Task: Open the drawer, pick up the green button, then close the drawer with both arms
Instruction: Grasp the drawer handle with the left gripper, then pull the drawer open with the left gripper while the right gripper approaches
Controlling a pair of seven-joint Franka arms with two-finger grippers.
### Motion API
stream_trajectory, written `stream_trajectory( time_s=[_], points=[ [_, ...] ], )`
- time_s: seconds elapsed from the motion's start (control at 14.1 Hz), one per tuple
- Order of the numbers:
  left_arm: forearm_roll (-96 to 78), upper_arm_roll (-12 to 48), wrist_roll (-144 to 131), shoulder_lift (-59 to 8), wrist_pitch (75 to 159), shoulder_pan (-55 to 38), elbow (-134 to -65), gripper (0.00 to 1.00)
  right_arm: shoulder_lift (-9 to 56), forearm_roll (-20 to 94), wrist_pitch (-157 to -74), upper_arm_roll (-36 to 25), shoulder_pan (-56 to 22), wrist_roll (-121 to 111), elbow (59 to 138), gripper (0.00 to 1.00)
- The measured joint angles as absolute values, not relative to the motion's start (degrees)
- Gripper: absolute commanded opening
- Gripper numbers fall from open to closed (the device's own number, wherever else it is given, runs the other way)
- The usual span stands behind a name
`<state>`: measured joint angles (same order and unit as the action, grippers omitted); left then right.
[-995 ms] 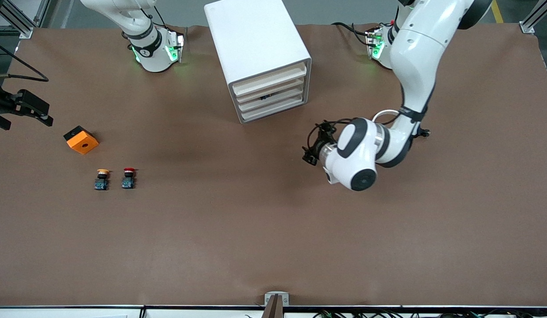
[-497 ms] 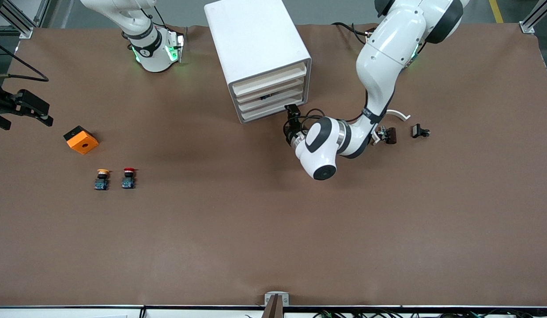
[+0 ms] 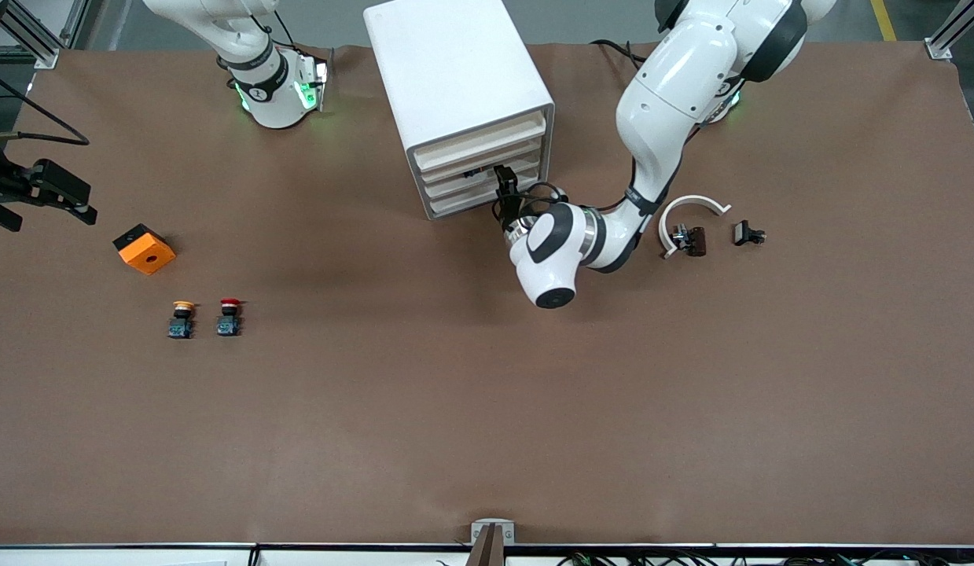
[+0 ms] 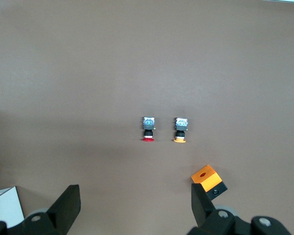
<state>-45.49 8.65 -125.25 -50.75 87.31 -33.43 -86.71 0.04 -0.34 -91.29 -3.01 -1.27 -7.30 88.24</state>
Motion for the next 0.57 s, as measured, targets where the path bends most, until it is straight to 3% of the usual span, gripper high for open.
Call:
stream_trajectory(
  time_s=[0.07,0.14,0.21,0.57],
  points=[
    [-45.5,8.7,-125.6,-51.0,87.2,-34.0,-86.7,0.28,0.1,-0.3,-91.3,-3.0,-1.3,-7.3,88.2,1.0],
    [-45.5,8.6,-125.8,-51.4,87.1,-34.3,-86.7,0.09,0.1,-0.3,-91.3,-3.0,-1.3,-7.3,88.2,1.0],
    [-45.5,8.6,-125.8,-51.6,87.1,-34.4,-86.7,0.0,0.1,-0.3,-91.3,-3.0,-1.3,-7.3,88.2,1.0],
    [-46.1,7.1,-126.5,-51.8,85.9,-33.6,-86.1,0.0,0.9,-0.3,-91.3,-2.9,-2.5,-7.3,88.3,1.0]
  ],
)
